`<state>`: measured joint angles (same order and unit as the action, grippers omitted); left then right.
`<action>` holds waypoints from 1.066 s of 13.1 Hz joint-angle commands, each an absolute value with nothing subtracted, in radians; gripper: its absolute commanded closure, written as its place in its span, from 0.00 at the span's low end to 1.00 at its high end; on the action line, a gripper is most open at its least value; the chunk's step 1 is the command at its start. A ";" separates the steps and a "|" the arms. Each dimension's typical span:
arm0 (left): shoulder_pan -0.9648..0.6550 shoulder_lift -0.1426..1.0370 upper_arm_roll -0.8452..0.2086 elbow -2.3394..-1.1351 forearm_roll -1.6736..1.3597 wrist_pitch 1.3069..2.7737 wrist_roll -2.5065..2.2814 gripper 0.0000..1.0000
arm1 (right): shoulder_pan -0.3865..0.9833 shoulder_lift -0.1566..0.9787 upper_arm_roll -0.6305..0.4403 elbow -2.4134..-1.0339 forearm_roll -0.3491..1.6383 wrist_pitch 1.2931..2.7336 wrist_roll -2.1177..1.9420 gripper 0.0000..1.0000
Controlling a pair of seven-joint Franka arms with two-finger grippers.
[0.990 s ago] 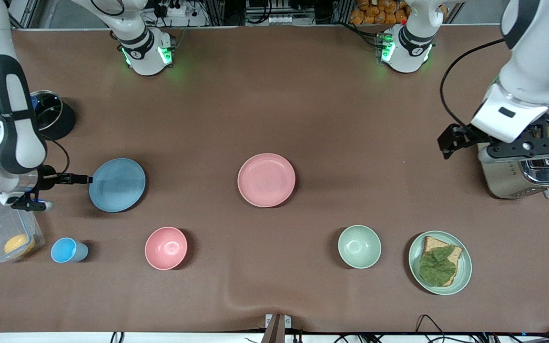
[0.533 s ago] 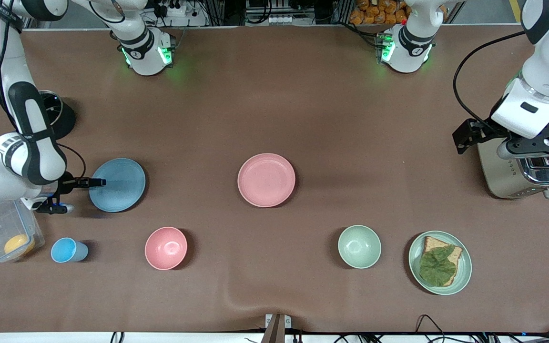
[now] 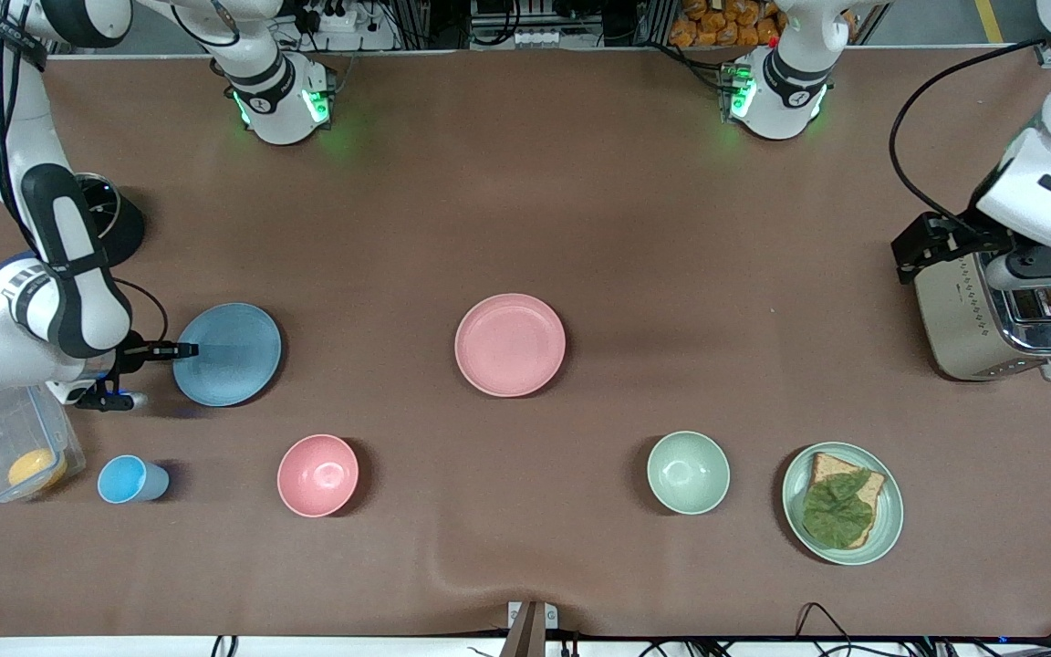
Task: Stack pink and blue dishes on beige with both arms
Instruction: 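Grasp the blue plate's rim with the right gripper, then lift and carry the blue plate with the right gripper onto the pink plate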
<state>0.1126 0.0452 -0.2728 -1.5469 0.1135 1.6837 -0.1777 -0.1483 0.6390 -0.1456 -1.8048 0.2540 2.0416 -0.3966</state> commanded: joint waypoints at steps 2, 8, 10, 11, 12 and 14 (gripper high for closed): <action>-0.001 0.029 -0.140 -1.548 0.092 1.667 -0.138 0.00 | -0.173 0.657 -0.132 -1.755 0.272 1.978 -0.423 1.00; -0.055 0.022 -0.075 -1.548 0.091 1.640 -0.138 0.00 | -0.173 0.649 -0.130 -1.594 0.317 1.639 -0.445 1.00; -0.057 0.021 -0.074 -1.549 0.084 1.640 -0.138 0.00 | -0.152 0.640 -0.127 -1.562 0.362 1.534 -0.427 1.00; -0.057 0.020 -0.075 -1.549 0.084 1.640 -0.138 0.00 | -0.125 0.624 -0.118 -1.559 0.379 1.499 -0.384 1.00; -0.055 0.020 -0.075 -1.549 0.084 1.640 -0.138 0.00 | -0.095 0.605 -0.111 -1.562 0.417 1.473 -0.342 1.00; -0.054 0.020 -0.075 -1.549 0.080 1.628 -0.138 0.00 | -0.007 0.580 -0.109 -1.563 0.468 1.468 -0.324 1.00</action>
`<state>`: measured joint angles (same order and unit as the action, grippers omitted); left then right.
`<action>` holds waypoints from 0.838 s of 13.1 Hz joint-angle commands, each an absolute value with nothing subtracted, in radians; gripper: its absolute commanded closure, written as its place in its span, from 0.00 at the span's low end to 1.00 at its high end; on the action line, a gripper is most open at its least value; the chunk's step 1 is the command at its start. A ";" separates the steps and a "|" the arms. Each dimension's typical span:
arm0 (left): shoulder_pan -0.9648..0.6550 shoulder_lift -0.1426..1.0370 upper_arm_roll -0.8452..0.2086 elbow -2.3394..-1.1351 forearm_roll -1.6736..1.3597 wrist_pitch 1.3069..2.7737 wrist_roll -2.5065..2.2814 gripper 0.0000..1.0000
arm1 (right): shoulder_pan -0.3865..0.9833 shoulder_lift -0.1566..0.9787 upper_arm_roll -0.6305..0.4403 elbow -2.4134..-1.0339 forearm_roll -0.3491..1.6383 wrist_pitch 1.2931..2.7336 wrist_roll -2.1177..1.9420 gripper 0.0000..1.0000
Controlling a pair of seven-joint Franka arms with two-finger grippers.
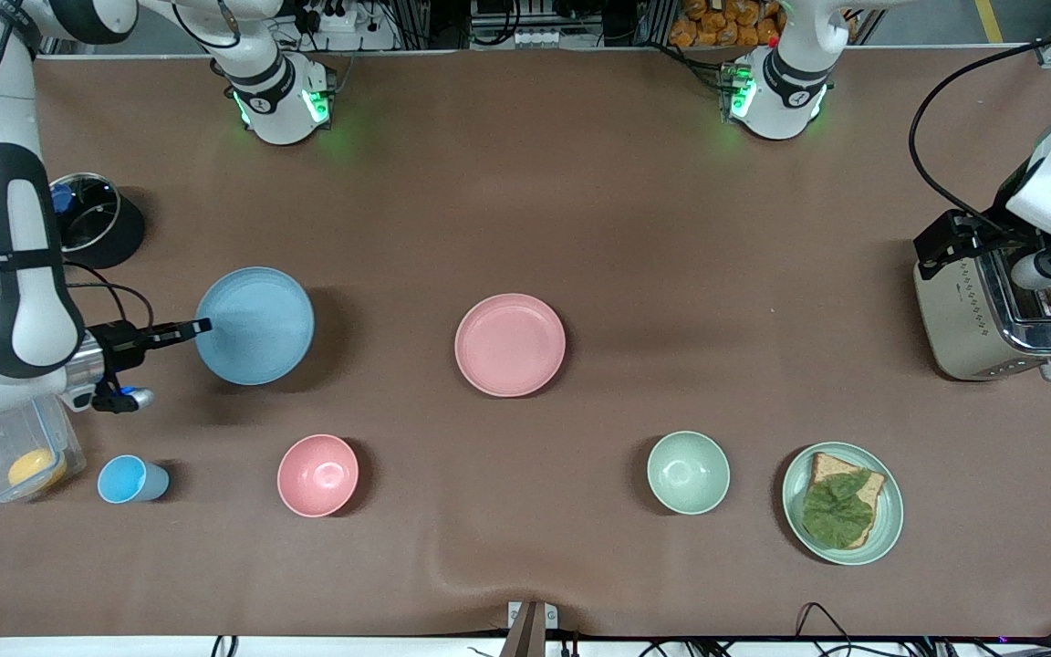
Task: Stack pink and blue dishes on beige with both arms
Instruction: 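Lift and carry the blue plate with the right gripper onto the pink plate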
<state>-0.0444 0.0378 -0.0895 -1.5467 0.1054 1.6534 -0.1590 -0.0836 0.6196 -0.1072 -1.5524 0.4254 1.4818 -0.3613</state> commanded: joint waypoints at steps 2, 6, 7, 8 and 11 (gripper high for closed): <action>-0.049 0.006 -0.071 -1.555 0.058 1.621 -0.130 0.00 | 0.056 0.583 -0.107 -1.575 0.546 1.470 -0.328 1.00; -0.048 0.006 -0.069 -1.555 0.057 1.615 -0.126 0.00 | 0.288 0.583 -0.104 -1.580 0.604 1.661 -0.328 1.00; -0.048 0.006 -0.069 -1.555 0.057 1.615 -0.126 0.00 | 0.331 0.595 -0.104 -1.588 0.642 1.740 -0.327 1.00; -0.048 0.006 -0.069 -1.555 0.057 1.615 -0.126 0.00 | 0.383 0.597 -0.104 -1.610 0.659 1.834 -0.327 1.00; -0.046 0.006 -0.067 -1.555 0.057 1.615 -0.126 0.00 | 0.501 0.618 -0.104 -1.615 0.664 2.014 -0.301 1.00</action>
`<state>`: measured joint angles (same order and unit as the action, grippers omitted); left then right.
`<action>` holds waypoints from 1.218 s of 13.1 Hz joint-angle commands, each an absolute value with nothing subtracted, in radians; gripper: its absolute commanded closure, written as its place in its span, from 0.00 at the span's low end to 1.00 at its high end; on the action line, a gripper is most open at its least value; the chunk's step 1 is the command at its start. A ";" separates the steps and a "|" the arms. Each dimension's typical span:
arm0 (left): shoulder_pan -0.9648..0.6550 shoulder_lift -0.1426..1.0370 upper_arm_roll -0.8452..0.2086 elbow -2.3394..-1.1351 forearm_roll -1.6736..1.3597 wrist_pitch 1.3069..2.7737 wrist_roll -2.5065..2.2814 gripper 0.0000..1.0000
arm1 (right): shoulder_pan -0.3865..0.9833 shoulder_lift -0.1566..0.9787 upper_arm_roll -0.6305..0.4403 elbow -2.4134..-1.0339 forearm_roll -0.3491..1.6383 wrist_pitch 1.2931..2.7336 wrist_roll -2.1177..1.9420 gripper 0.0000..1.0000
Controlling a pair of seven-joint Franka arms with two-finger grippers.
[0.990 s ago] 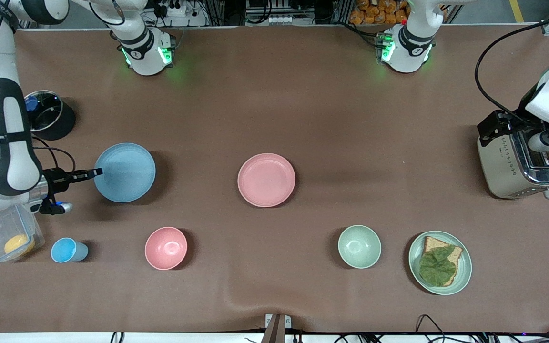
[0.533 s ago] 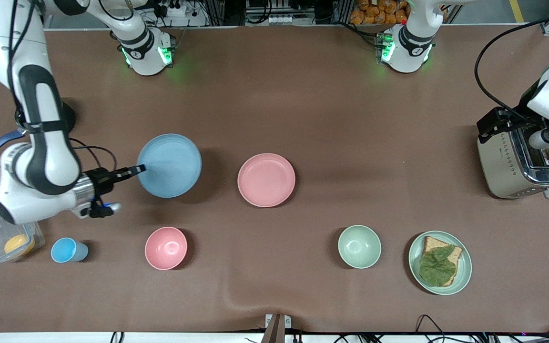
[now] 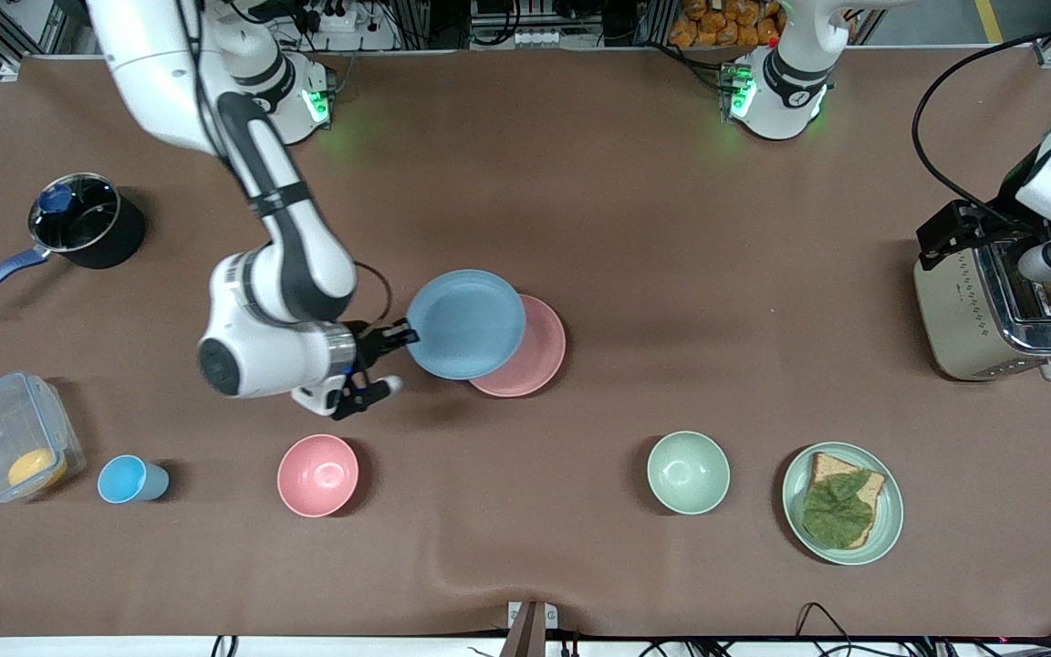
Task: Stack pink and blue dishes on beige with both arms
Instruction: 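Lift and carry the blue plate with the right gripper onto the pink plate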
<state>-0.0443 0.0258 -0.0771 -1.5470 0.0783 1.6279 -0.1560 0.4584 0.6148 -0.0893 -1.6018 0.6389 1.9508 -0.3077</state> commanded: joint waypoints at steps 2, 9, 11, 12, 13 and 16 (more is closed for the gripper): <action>-0.048 0.006 -0.067 -1.555 0.057 1.615 -0.126 0.00 | 0.531 0.637 -0.104 -1.614 0.664 2.060 -0.299 1.00; -0.054 0.012 -0.069 -1.557 0.057 1.615 -0.127 0.00 | 0.572 0.689 -0.106 -1.600 0.681 2.094 -0.301 0.00; -0.054 0.017 -0.069 -1.559 0.057 1.615 -0.126 0.00 | 0.557 0.664 -0.113 -1.568 0.664 2.071 -0.301 0.00; -0.054 0.018 -0.069 -1.560 0.057 1.615 -0.127 0.00 | 0.540 0.652 -0.118 -1.559 0.657 2.030 -0.299 0.00; -0.054 0.018 -0.069 -1.560 0.057 1.615 -0.126 0.00 | 0.523 0.631 -0.142 -1.534 0.643 1.970 -0.299 0.00; -0.054 0.020 -0.069 -1.559 0.057 1.617 -0.126 0.00 | 0.528 0.605 -0.247 -1.436 0.570 1.779 -0.298 0.00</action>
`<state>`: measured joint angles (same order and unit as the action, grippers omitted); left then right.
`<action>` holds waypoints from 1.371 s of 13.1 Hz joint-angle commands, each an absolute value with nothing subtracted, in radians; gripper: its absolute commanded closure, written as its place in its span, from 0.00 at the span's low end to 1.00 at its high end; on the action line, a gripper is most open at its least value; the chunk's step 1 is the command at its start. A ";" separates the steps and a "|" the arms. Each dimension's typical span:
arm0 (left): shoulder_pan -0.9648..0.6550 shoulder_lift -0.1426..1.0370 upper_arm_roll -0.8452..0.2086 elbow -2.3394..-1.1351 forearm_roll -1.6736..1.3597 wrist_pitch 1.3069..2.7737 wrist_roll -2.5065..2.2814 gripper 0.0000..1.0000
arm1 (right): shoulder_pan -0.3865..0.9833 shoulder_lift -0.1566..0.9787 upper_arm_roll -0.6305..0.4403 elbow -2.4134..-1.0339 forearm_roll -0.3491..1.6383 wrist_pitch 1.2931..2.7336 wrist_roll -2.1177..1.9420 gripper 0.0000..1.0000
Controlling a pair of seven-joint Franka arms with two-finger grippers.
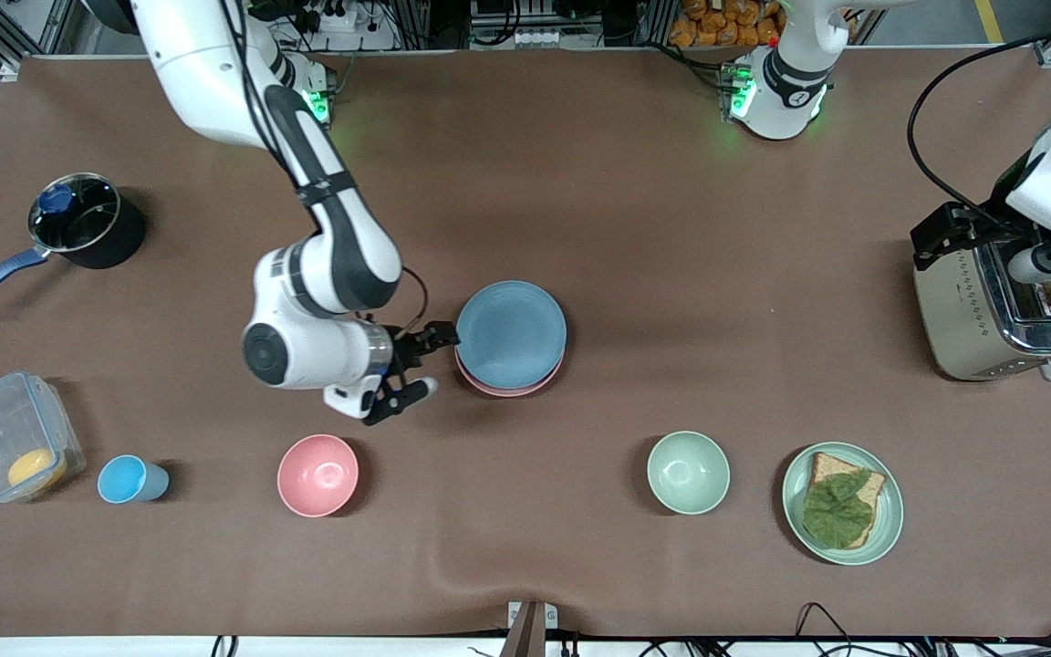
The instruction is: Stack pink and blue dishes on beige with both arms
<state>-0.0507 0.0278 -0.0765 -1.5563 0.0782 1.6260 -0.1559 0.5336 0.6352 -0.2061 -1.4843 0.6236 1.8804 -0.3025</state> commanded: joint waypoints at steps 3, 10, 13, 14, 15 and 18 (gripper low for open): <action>-0.054 0.043 -0.069 -1.548 0.052 1.626 -0.126 0.00 | 0.525 0.536 -0.326 -1.381 0.457 1.611 -0.272 0.00; -0.054 0.044 -0.072 -1.545 0.045 1.631 -0.138 0.00 | 0.434 0.293 -0.316 -1.345 0.065 1.473 -0.270 0.00; -0.054 0.040 -0.069 -1.546 -0.011 1.629 -0.141 0.00 | 0.255 0.178 -0.220 -1.423 0.034 1.483 -0.275 0.00; -0.054 0.035 -0.069 -1.548 -0.017 1.628 -0.146 0.00 | 0.208 0.126 -0.191 -1.495 0.009 1.524 -0.273 0.00; -0.054 0.031 -0.069 -1.548 -0.017 1.625 -0.147 0.00 | 0.169 0.062 -0.167 -1.594 -0.014 1.610 -0.273 0.00; -0.054 0.029 -0.069 -1.551 -0.017 1.618 -0.155 0.00 | 0.039 -0.027 -0.078 -1.733 -0.035 1.683 -0.276 0.00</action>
<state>-0.0510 0.0426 -0.0758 -1.5500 0.0044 1.6284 -0.1560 0.1095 0.0724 -0.1488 -1.5991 -0.0055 1.6405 -0.2872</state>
